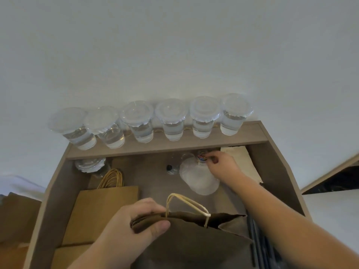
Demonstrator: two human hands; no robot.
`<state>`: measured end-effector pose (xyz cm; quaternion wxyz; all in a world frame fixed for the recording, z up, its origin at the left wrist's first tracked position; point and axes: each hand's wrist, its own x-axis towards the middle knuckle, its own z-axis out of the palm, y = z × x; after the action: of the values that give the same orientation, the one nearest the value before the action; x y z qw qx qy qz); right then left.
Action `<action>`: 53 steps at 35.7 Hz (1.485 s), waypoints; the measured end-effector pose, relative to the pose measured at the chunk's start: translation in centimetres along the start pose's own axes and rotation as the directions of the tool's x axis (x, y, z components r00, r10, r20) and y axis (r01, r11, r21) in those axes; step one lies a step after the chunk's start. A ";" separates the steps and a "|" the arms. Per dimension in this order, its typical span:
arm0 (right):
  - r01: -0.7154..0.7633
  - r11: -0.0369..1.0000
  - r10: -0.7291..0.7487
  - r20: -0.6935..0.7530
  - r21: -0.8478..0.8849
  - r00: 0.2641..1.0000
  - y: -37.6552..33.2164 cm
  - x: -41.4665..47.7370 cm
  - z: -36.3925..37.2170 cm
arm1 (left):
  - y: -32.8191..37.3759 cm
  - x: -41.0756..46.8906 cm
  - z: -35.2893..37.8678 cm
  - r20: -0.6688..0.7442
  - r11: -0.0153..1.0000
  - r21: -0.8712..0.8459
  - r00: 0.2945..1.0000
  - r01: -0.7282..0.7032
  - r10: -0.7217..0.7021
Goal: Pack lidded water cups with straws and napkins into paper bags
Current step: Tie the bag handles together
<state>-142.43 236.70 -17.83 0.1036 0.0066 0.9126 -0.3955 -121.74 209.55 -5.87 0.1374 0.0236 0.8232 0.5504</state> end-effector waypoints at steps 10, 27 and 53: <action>0.033 0.942 -0.027 0.023 -0.335 0.999 0.8 5.5 1.9 | -0.5 -1.2 0.1 0.042 1.000 -0.002 0.999 -0.021 0.021; 0.041 0.948 -0.067 -0.072 -0.317 0.995 0.5 5.4 2.5 | -1.3 -1.1 0.1 0.004 0.998 -0.062 1.000 -0.025 0.025; 0.063 0.914 -0.093 -0.056 -0.401 0.994 -0.4 5.1 2.5 | 0.2 -3.7 1.0 -0.102 0.999 -0.037 0.995 0.002 -0.006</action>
<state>-147.00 234.20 -20.20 0.0531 -0.0364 0.9767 -0.2047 -117.89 209.84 -5.33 0.0966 -0.0088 0.8190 0.5656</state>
